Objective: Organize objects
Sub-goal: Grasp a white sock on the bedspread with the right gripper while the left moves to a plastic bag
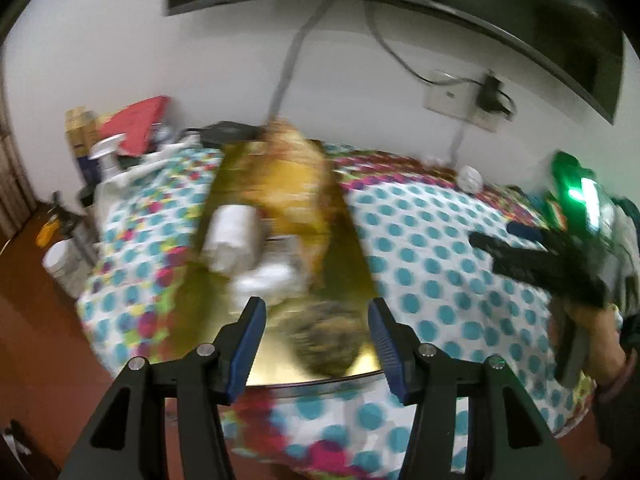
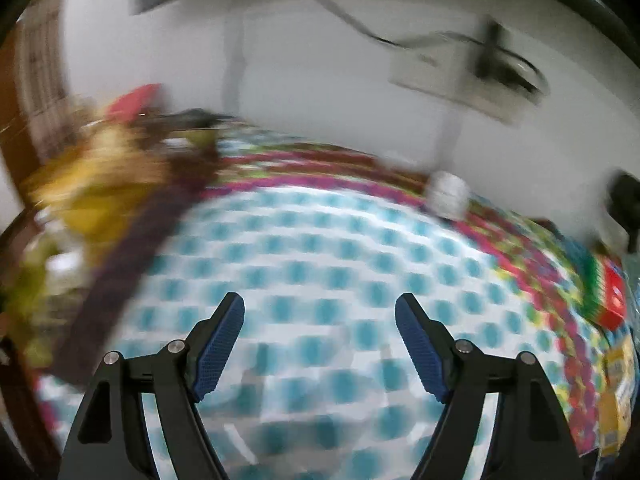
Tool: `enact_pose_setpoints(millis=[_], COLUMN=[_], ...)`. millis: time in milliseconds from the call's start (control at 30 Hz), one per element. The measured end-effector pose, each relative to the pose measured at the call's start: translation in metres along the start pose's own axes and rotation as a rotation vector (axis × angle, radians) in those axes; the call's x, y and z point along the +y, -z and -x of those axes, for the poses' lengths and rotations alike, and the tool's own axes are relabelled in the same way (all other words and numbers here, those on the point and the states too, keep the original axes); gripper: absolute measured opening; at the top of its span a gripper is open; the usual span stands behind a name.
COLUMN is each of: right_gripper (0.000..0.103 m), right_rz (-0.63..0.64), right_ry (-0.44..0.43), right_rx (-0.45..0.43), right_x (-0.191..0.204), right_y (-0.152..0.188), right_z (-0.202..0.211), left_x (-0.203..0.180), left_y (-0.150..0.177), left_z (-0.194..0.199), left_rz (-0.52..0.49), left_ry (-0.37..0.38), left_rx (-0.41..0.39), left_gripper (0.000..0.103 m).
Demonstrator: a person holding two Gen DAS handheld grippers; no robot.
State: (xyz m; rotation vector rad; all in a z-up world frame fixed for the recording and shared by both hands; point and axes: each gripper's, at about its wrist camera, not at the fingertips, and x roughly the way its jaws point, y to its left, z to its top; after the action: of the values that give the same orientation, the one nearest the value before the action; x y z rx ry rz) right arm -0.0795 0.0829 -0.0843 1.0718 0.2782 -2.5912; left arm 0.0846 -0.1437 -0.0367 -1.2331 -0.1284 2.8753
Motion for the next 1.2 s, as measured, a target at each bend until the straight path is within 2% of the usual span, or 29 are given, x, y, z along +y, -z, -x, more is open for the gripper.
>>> enact_pose_setpoints(millis=[100,233,367,633,667,767,867,1067,1200], right_gripper=[0.076,0.076,0.076,0.075,0.070,0.041,0.027,0.025,0.025], right_rz=[-0.046,-0.118,-0.111,-0.119,-0.121,-0.102,-0.093,-0.106,-0.113], right_ry=[0.068,0.093,0.118,0.118,0.109,0.090,0.086,0.049,0.033], right_rx=[0.034,0.032,0.030,0.058,0.064,0.093,0.090,0.070,0.078], right_x=[-0.042,-0.080,-0.091,-0.097,-0.098,-0.097,-0.099,-0.113,-0.122], right_y=[-0.007,-0.027,-0.055,-0.086,-0.089,-0.091,-0.091,-0.070,-0.044], right_z=[-0.025,-0.050,-0.081,-0.130,-0.135,-0.147,-0.148,-0.124,-0.099], left_x=[-0.028,-0.069,-0.097,-0.119,-0.122,-0.129,-0.133,-0.137,-0.152], left_y=[-0.004,-0.009,-0.014,-0.028,-0.030,-0.036,-0.042,-0.068,-0.092], left_z=[-0.015,-0.037,-0.060,-0.092,-0.095,-0.108,-0.121,-0.144,-0.167], left_rz=[-0.047,-0.121,-0.173,-0.197,-0.201,-0.204,-0.209,-0.169,-0.203], left_ry=[0.040,0.083,0.105,0.127,0.125,0.131,0.123,0.104,0.080], left_rx=[0.018,0.038,0.069,0.088,0.087,0.094,0.095,0.081,0.079], left_gripper=[0.055,0.055,0.055,0.055,0.055,0.055,0.055,0.055,0.055])
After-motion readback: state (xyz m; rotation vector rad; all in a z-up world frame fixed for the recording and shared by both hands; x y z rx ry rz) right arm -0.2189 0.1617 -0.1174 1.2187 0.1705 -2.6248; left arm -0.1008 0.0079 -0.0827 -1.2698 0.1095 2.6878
